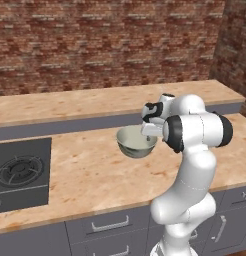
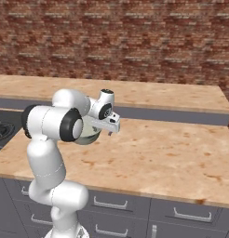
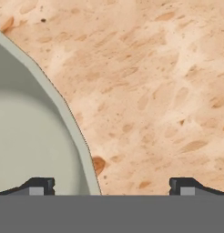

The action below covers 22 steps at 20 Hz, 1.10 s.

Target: Pick the cup and bowl from the counter and place them on the counter next to the sink.

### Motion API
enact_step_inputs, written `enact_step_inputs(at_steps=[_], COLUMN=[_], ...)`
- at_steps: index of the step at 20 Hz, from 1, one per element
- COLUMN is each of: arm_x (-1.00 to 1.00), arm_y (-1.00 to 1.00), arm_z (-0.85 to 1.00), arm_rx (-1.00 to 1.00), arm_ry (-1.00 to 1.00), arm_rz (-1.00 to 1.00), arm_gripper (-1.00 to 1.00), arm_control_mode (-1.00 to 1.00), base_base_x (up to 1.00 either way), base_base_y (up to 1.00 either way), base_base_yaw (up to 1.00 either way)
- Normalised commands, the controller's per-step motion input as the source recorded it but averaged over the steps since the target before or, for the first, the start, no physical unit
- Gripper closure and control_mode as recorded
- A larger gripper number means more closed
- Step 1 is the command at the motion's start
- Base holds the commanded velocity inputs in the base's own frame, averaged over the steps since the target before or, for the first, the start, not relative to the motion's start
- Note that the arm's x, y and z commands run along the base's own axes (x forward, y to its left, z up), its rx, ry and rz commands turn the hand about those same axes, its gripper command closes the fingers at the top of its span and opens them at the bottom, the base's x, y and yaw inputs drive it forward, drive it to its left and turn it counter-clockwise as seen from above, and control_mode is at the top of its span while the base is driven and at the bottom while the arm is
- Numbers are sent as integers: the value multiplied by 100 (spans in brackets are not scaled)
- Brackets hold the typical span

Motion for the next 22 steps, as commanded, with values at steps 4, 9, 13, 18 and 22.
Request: enact_step_inputs(at_steps=[4,9,13,18,22], arm_x=[0,0,0,0,-15], arm_y=[0,0,0,0,0], arm_z=[0,0,0,0,0], arm_rx=[0,0,0,0,0], arm_ry=[0,0,0,0,0], arm_rz=[0,0,0,0,0], arm_gripper=[-100,-100,100,100,100], arm_control_mode=[-100,-100,-100,-100,-100], base_base_x=[0,0,0,0,0], base_base_y=[0,0,0,0,0], base_base_yaw=[0,0,0,0,0])
